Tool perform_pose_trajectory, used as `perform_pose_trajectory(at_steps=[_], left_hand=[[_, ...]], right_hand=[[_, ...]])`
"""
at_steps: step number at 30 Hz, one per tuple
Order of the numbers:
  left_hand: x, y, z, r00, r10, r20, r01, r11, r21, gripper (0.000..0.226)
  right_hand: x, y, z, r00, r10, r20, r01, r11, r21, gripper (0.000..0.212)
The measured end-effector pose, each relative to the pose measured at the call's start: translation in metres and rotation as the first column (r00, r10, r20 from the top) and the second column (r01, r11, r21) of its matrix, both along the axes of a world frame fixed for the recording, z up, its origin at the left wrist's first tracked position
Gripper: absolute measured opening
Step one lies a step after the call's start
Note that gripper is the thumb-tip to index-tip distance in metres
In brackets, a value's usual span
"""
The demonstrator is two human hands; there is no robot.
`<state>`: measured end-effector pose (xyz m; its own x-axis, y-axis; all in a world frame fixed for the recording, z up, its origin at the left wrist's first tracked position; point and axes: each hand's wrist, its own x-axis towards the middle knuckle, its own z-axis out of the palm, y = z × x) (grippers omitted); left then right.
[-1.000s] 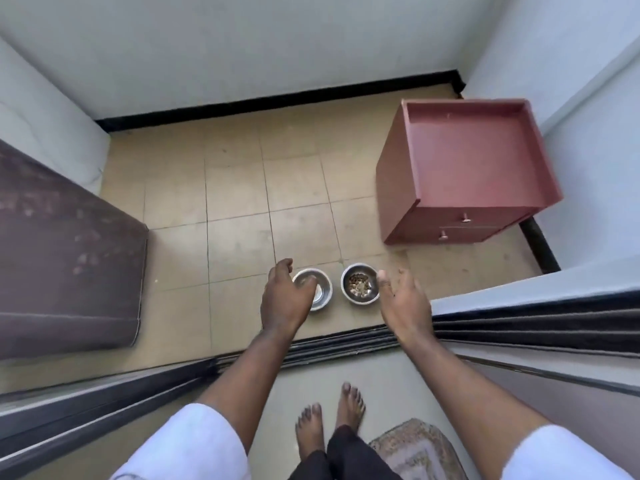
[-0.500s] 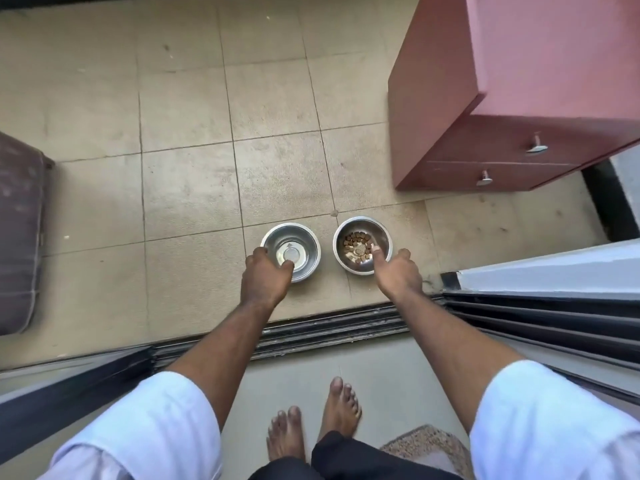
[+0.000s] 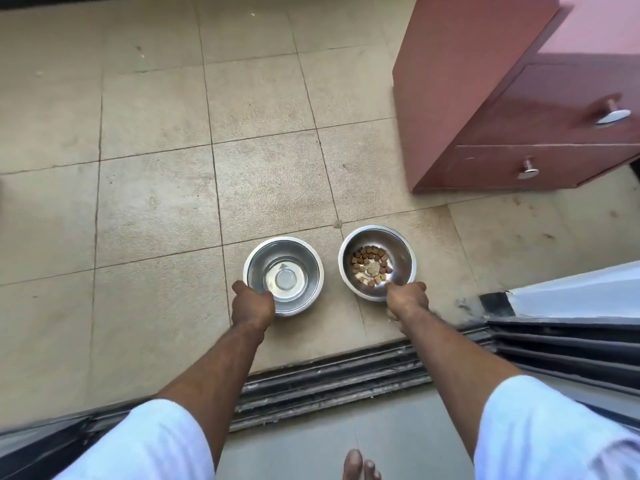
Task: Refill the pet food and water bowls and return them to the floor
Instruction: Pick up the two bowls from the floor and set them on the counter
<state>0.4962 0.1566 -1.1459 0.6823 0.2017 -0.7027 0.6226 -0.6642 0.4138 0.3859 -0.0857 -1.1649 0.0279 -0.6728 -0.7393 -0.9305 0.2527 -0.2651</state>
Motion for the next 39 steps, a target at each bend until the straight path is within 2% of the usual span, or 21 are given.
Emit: perform_pose_trajectory(at_steps=[4, 7, 13, 17, 23, 26, 30, 39], left_hand=[[0.001, 0.003, -0.018, 0.997, 0.065, 0.028, -0.063, 0.996, -0.066, 0.037], [0.001, 0.005, -0.021, 0.995, 0.086, 0.053, -0.081, 0.993, -0.09, 0.039], [0.002, 0.007, 0.002, 0.992, 0.098, 0.079, -0.092, 0.993, -0.08, 0.033], [0.004, 0.003, 0.048, 0.992, 0.091, 0.084, -0.082, 0.992, -0.098, 0.031], [-0.001, -0.006, 0.17, 0.993, 0.099, 0.065, -0.088, 0.984, -0.157, 0.03], [0.002, -0.007, 0.251, 0.992, 0.099, 0.078, -0.084, 0.98, -0.182, 0.027], [0.002, -0.007, 0.359, 0.988, 0.102, 0.116, -0.076, 0.974, -0.212, 0.027], [-0.029, 0.002, 0.595, 0.986, -0.041, 0.162, 0.077, 0.971, -0.226, 0.023]], right_hand=[[-0.001, -0.01, -0.037, 0.993, -0.038, 0.115, 0.034, 0.999, 0.035, 0.063], [-0.001, -0.009, -0.034, 0.978, -0.141, 0.157, 0.138, 0.99, 0.032, 0.057], [-0.003, -0.001, 0.014, 0.96, -0.168, 0.222, 0.166, 0.986, 0.03, 0.048], [-0.008, 0.004, 0.072, 0.928, -0.207, 0.311, 0.199, 0.978, 0.056, 0.047], [-0.017, 0.008, 0.196, 0.888, -0.238, 0.393, 0.237, 0.97, 0.051, 0.041], [-0.021, 0.005, 0.277, 0.875, -0.248, 0.416, 0.259, 0.965, 0.032, 0.037], [-0.031, 0.005, 0.385, 0.845, -0.272, 0.46, 0.294, 0.955, 0.026, 0.04], [-0.085, 0.029, 0.607, 0.801, -0.276, 0.531, 0.333, 0.943, -0.012, 0.04]])
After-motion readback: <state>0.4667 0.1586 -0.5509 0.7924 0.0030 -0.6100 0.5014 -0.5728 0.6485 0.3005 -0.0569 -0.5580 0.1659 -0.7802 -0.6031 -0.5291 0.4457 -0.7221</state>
